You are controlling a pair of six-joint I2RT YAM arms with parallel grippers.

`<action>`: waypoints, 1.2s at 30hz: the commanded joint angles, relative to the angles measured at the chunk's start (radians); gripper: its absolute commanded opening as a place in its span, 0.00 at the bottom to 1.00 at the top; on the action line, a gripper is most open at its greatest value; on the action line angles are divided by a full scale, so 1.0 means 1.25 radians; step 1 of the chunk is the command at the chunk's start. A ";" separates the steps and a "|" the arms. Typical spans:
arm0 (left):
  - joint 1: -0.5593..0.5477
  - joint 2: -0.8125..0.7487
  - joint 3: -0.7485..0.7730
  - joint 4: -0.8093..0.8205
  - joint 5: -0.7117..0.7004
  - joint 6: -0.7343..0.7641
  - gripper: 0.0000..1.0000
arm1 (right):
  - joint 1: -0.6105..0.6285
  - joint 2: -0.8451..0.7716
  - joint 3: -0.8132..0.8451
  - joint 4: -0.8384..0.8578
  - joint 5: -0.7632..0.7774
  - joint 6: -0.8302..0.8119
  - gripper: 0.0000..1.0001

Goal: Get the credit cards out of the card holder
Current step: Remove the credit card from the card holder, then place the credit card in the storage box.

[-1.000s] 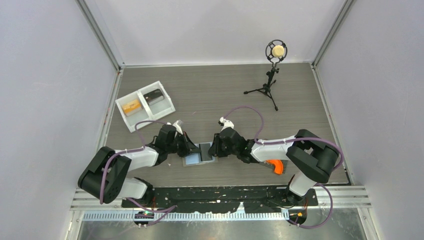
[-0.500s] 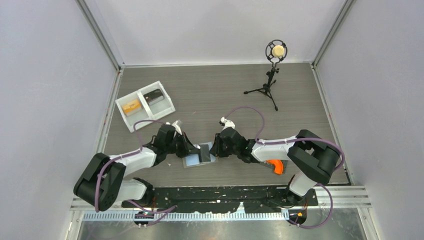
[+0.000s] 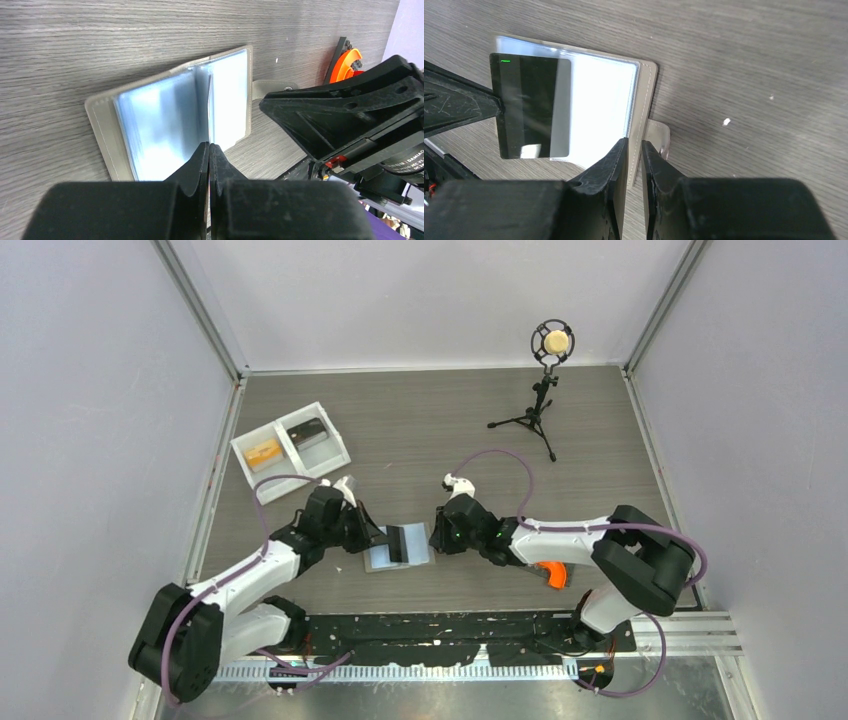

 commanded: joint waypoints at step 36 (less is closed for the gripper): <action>0.014 -0.229 0.107 -0.209 0.048 -0.218 0.00 | 0.433 0.082 -0.063 0.698 0.458 -1.184 0.54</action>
